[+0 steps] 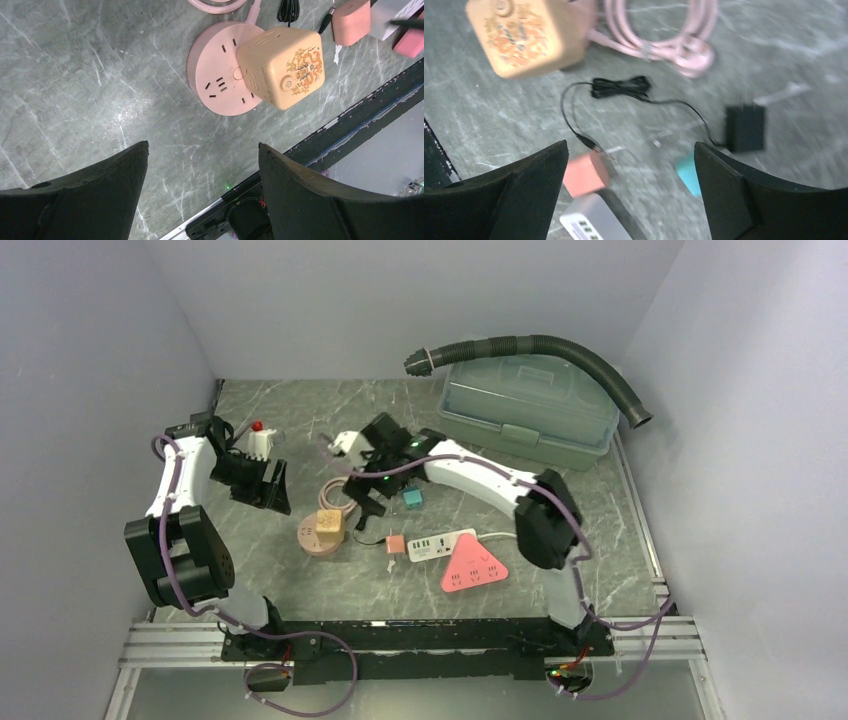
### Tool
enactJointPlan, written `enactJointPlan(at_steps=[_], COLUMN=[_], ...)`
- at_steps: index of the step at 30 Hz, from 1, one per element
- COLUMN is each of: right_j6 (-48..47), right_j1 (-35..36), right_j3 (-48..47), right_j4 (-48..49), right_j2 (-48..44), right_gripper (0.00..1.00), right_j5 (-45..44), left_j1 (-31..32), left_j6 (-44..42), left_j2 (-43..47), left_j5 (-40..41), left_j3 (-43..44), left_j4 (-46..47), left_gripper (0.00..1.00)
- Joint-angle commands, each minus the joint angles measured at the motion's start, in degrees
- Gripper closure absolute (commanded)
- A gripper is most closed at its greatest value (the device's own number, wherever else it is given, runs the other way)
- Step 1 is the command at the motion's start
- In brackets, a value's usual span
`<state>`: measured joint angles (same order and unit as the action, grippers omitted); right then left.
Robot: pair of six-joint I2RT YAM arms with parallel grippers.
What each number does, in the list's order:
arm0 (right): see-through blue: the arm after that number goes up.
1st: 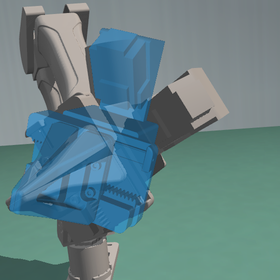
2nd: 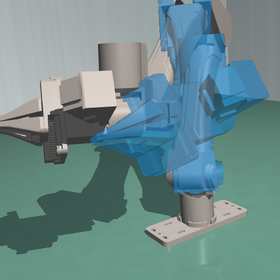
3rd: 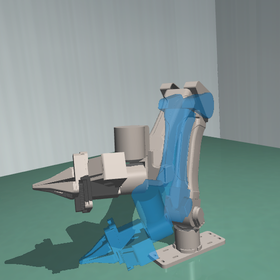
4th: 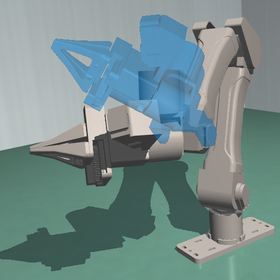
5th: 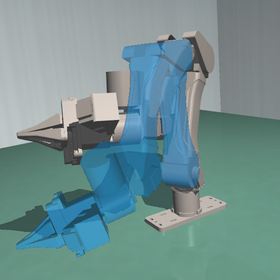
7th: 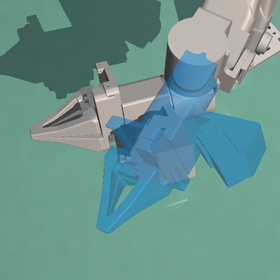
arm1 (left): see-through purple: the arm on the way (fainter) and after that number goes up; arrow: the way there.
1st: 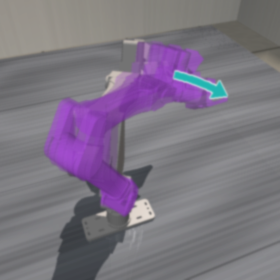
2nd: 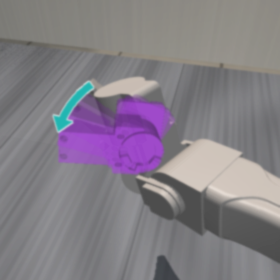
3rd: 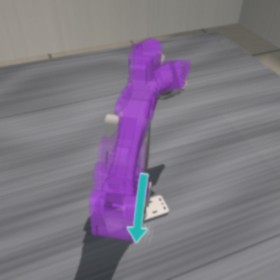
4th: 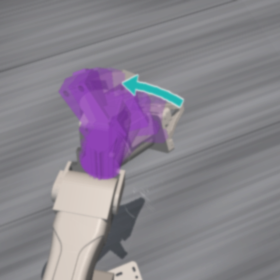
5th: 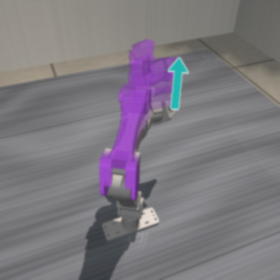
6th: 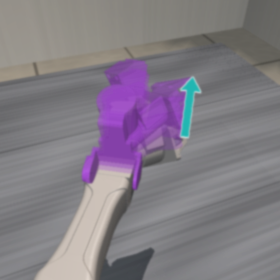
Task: Insert the plug
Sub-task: Insert the plug into the socket, then pick up the plug from the center of the board.
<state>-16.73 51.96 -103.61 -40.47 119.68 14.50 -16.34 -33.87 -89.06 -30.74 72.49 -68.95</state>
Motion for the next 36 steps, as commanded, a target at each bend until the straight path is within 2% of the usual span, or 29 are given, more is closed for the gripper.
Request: enactJointPlan(at_steps=[1, 5, 10, 16, 20, 28, 32, 36], right_j6=[11.2, 15.8, 19.0, 20.2, 21.6, 28.2, 29.8, 30.4], right_j1=[-5.7, -8.6, -9.9, -10.2, -8.3, 0.7, 4.7, 5.7], right_j3=[8.2, 10.7, 13.8, 14.7, 19.5, 28.5, 31.1, 31.2], right_j4=[8.3, 7.7, 10.7, 11.7, 14.9, 15.1, 16.8, 17.8], right_j2=[-9.4, -10.0, -9.9, -7.6, -11.4, -17.4, -17.3, -16.1], right_gripper=[0.02, 0.09, 0.21, 0.21, 0.2, 0.19, 0.2, 0.22], right_j5=[-7.6, -16.0, -18.6, -15.7, -15.8, -17.4, -16.8, -15.5], left_j1=[-0.4, -0.2, 0.6, 1.1, 1.8, 3.1, 3.1, 3.1], left_j6=[-0.7, -1.1, -0.7, -1.7, -2.3, -3.7, -4.2, -4.6], left_j2=[1.5, -1.6, -6.2, -11.1, -11.9, -10.6, -8.4, -5.1], left_j5=[-1.7, -4.9, -4.2, -4.6, -5.1, -4.0, -2.8, -2.7], left_j3=[0.4, -2.1, -3.0, -4.3, -7.2, -11.8, -13.9, -15.8], left_j4=[-0.1, 4.8, 10.6, 13.3, 15.3, 16.4, 15.7, 14.4], left_gripper=[0.15, 0.2, 0.26, 0.35, 0.38, 0.42, 0.43, 0.43])
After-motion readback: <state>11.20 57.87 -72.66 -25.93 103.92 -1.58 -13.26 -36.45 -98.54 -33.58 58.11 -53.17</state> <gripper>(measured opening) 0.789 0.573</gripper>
